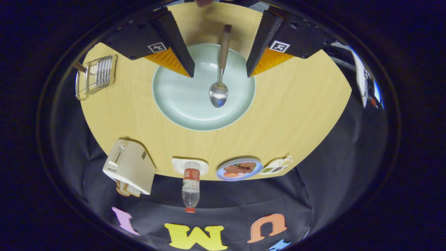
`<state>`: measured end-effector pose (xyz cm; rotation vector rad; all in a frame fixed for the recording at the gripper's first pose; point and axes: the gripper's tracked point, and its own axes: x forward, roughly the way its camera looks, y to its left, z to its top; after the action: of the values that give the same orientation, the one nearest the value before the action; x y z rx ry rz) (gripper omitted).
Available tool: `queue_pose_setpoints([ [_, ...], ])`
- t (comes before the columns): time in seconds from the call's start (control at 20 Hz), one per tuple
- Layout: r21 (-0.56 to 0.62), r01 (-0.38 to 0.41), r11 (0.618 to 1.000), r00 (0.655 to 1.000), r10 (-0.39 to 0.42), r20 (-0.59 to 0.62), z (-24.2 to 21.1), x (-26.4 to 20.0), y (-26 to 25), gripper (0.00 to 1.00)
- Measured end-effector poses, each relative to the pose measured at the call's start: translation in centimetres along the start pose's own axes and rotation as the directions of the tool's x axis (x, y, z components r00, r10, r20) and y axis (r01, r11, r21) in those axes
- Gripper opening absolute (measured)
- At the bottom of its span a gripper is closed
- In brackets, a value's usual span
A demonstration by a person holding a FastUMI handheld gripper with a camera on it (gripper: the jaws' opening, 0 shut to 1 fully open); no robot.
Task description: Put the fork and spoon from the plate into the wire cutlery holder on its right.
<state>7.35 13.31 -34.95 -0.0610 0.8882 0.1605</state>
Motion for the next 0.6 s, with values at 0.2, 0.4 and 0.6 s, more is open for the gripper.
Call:
queue_pose_setpoints([
  [0.2, 0.008, 0.009, 1.0, 0.998, -0.008, -0.056, -1.1, 1.4, -0.1, 0.83],
  [0.4, -0.009, 0.017, 1.0, 0.996, -0.017, -0.09, -1.9, 2.2, -0.1, 0.51],
  [0.6, 0.0, 0.028, 1.0, 0.992, -0.028, -0.126, -2.4, 2.9, -0.7, 0.21],
])
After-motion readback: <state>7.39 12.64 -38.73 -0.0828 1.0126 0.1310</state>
